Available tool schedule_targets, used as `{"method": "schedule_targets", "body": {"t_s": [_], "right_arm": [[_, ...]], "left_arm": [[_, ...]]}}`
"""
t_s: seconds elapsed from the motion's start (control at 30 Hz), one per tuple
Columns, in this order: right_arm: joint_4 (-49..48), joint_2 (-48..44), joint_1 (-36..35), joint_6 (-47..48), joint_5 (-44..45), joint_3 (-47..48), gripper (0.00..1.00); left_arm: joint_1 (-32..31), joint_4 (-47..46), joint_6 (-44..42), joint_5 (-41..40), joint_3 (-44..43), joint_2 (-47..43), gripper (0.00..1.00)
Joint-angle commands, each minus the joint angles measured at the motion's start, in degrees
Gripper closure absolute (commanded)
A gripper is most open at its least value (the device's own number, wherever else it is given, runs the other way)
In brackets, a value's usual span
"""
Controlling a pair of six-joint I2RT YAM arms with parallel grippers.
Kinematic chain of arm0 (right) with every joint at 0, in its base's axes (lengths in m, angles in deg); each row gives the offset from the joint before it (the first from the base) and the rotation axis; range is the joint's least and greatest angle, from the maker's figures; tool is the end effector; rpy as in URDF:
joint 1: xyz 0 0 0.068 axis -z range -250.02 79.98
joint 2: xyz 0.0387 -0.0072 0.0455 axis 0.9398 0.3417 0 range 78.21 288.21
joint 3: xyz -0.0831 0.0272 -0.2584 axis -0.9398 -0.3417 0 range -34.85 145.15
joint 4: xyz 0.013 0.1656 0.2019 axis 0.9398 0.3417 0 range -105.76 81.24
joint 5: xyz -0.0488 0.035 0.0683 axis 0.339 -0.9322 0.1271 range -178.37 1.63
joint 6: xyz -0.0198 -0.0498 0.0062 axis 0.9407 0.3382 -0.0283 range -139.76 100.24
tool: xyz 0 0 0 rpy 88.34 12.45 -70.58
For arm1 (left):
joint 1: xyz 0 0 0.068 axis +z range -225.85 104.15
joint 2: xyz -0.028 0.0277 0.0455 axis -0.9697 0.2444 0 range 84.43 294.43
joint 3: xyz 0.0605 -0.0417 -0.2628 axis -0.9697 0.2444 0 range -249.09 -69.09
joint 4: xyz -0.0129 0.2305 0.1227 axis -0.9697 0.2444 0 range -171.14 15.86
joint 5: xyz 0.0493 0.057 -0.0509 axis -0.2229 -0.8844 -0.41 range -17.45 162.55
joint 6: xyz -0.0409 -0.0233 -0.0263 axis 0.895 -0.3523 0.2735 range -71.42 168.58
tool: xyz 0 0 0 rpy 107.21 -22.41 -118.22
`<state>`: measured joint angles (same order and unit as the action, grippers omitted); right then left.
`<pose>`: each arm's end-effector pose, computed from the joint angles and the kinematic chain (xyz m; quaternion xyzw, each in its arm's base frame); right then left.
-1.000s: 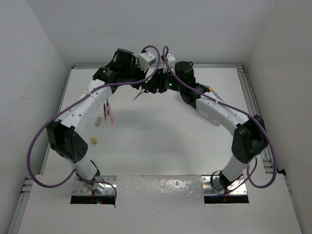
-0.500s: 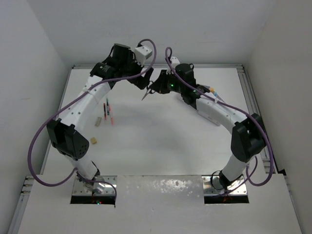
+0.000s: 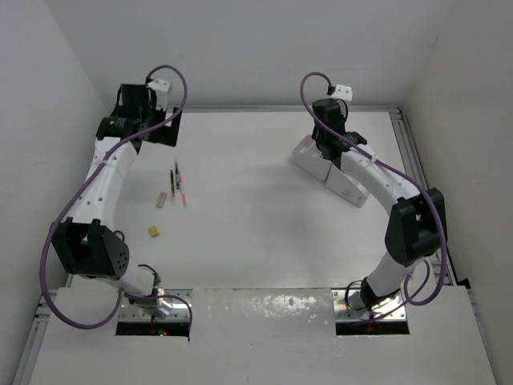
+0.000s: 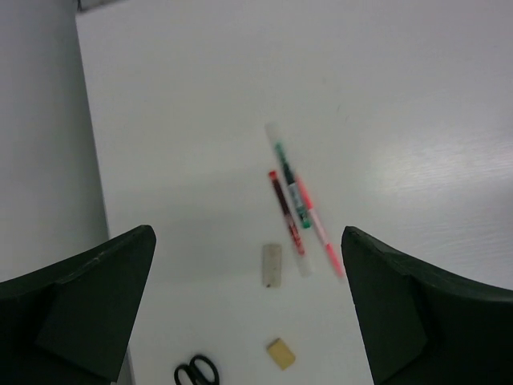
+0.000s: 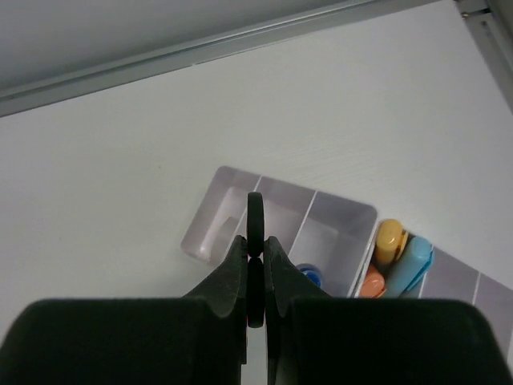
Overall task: Sort the stationery into containers
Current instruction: Place the scissors in the storage box.
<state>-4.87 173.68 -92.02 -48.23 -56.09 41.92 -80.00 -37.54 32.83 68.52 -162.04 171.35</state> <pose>0.3660 0.1274 0.3031 0.1865 0.8210 -0.0112 0.5395 0.3293 -0.0213 0.3959 0.1396 0.8858 0.0760 0.4360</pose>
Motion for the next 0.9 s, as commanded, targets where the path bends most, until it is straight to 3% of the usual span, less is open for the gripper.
{"method": "schedule_targets", "body": {"t_s": [0.0,0.4,0.43,0.47,0.63,0.67,0.7,0.77,0.8,0.87], "right_arm": [[-0.96,3.49,0.64,0.96,6.85,3.2,1.0],[2.29,13.43,5.3,-2.47,0.43,10.68,1.0],[2.11,13.96,5.21,-2.47,-0.19,10.59,0.94],[2.2,14.22,5.39,-2.73,-0.71,10.5,0.75],[2.37,14.85,6.35,-4.22,-4.23,10.59,0.5],[2.38,14.67,6.62,-4.49,-4.23,10.33,0.45],[2.29,14.32,6.79,-4.84,-4.84,10.24,0.44],[1.15,12.57,7.06,-4.49,-5.99,9.63,0.44],[0.62,11.6,6.97,-3.01,-6.95,9.28,0.44],[-2.0,8.8,6.97,-1.16,-11.16,8.49,0.44]], "left_arm": [[4.04,-1.4,0.89,-4.05,6.52,-2.79,0.0],[9.76,-5.71,4.06,-9.06,19.38,-4.91,0.0],[10.72,-5.8,4.06,-9.24,19.9,-5.17,0.0],[11.26,-5.8,4.06,-10.28,20.43,-5.26,0.0],[15.91,-6.68,1.6,-11.97,26.31,-5.97,0.01],[16.88,-6.51,0.99,-10.22,27.37,-5.79,0.06],[18.63,-6.16,0.37,-9.34,28.77,-5.44,0.22],[20.57,-3.88,0.28,-7.23,29.4,-4.92,0.37],[23.19,-3.0,-0.24,-6.09,29.66,-4.65,0.49],[26.45,-0.81,-1.03,-2.48,30.19,-4.73,0.57]]}}
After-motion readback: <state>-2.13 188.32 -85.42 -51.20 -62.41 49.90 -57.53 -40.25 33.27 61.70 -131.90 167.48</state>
